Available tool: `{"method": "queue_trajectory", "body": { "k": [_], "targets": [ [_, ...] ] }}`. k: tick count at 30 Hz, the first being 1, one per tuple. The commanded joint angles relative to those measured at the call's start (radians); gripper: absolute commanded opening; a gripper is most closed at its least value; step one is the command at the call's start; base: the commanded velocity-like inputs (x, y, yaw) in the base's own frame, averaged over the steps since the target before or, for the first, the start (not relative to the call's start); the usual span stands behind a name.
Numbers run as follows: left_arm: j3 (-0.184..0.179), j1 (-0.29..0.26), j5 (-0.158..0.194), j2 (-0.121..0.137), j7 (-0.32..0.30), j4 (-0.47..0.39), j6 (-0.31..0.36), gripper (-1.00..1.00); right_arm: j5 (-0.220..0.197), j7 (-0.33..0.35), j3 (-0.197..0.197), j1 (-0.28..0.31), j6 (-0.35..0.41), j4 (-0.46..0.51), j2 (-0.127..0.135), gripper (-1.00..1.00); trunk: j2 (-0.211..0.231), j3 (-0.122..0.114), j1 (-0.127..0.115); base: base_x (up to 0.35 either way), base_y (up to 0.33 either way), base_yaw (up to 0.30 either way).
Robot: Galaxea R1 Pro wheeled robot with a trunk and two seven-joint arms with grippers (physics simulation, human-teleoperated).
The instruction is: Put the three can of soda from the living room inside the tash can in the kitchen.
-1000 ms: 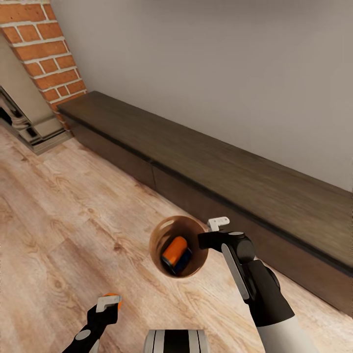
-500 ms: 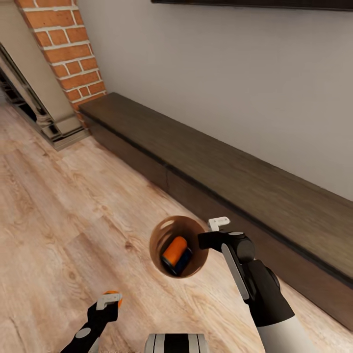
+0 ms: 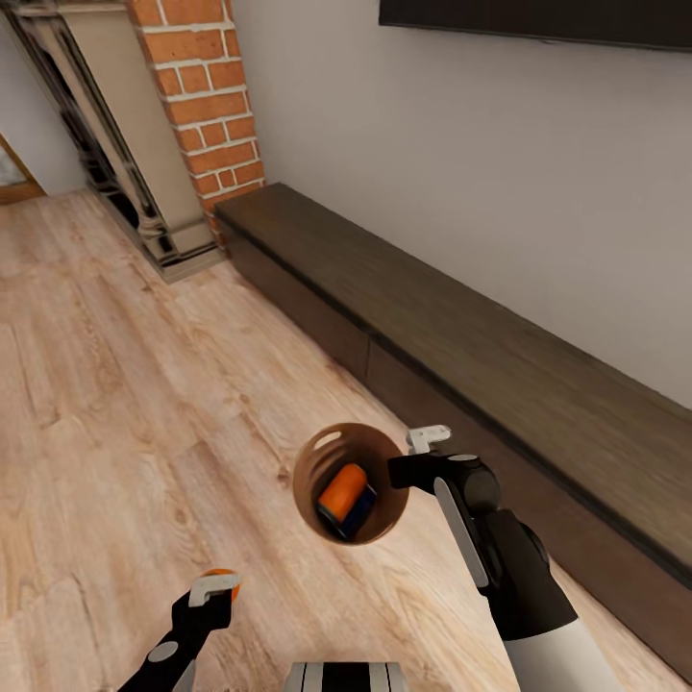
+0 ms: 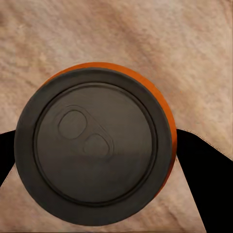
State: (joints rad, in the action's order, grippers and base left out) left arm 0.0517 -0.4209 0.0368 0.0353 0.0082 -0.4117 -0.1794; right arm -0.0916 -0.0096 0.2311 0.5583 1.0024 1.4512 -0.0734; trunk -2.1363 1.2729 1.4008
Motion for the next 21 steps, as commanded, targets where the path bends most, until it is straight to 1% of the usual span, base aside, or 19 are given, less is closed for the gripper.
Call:
{"method": "queue_trajectory", "body": {
  "k": [1, 9, 13, 21],
  "targets": [
    [0.000, 0.000, 0.000, 0.000, 0.000, 0.000, 0.000, -1.00, -0.025, 0.005, 0.000, 0.000, -0.001, 0.000, 0.000, -1.00, 0.007, -0.003, -0.004, 0.000, 0.000, 0.287],
    [0.000, 0.000, 0.000, 0.000, 0.000, -0.001, 0.000, -1.00, -0.025, 0.005, 0.000, 0.000, -0.001, 0.000, 0.000, -1.00, 0.063, -0.028, -0.035, 0.000, 0.000, 0.270],
    [0.000, 0.000, 0.000, 0.000, 0.000, -0.001, 0.000, -1.00, -0.024, 0.005, 0.000, 0.000, -0.001, 0.000, 0.000, -1.00, 0.091, -0.043, -0.050, 0.000, 0.000, 0.083],
    [-0.001, 0.000, 0.000, 0.000, 0.000, -0.001, 0.000, -1.00, -0.024, 0.005, 0.000, 0.000, -0.001, 0.000, 0.000, -1.00, 0.147, -0.080, -0.081, 0.000, 0.000, 0.012]
  ]
}}
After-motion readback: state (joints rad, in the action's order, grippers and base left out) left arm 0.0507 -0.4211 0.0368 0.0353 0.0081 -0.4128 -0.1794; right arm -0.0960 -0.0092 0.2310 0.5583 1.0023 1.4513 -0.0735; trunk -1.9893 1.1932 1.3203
